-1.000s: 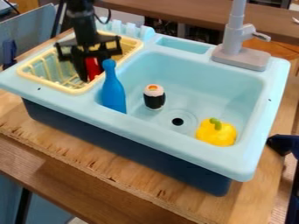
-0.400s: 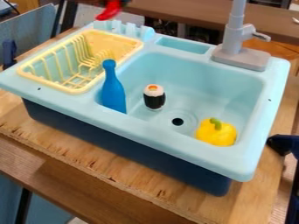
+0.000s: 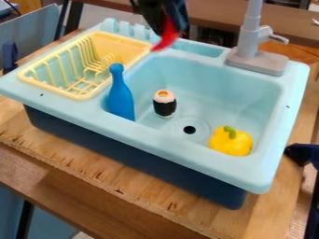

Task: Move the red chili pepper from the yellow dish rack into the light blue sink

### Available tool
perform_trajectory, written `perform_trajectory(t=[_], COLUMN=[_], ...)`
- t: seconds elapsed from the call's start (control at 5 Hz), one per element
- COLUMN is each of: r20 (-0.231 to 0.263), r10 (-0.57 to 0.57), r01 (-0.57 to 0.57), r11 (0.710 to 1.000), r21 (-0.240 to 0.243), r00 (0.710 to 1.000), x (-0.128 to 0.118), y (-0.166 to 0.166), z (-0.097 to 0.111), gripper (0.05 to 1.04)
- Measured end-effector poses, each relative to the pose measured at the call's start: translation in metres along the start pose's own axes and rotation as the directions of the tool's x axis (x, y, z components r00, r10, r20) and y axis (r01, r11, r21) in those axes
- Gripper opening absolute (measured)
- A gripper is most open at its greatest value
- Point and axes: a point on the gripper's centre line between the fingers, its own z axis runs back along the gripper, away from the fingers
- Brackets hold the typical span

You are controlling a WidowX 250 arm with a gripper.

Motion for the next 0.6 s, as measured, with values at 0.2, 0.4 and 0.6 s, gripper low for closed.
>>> perform_trajectory(t=[0.2,0.4,0.6], r20=[-0.009,-0.072,-0.164], r10=[-0.07,-0.148,-0.177], r01=[0.069,0.139,0.155], r11=[0.995,0.984,0.978], r21=[-0.076,-0.115,-0.139], r00=[0.997,0.986,0.97], x=[-0.013,-0.024,-0.031], y=[-0.019,-0.04,-0.041], z=[-0.012,-0.029,-0.061], gripper=[0.465,0.465,0.465])
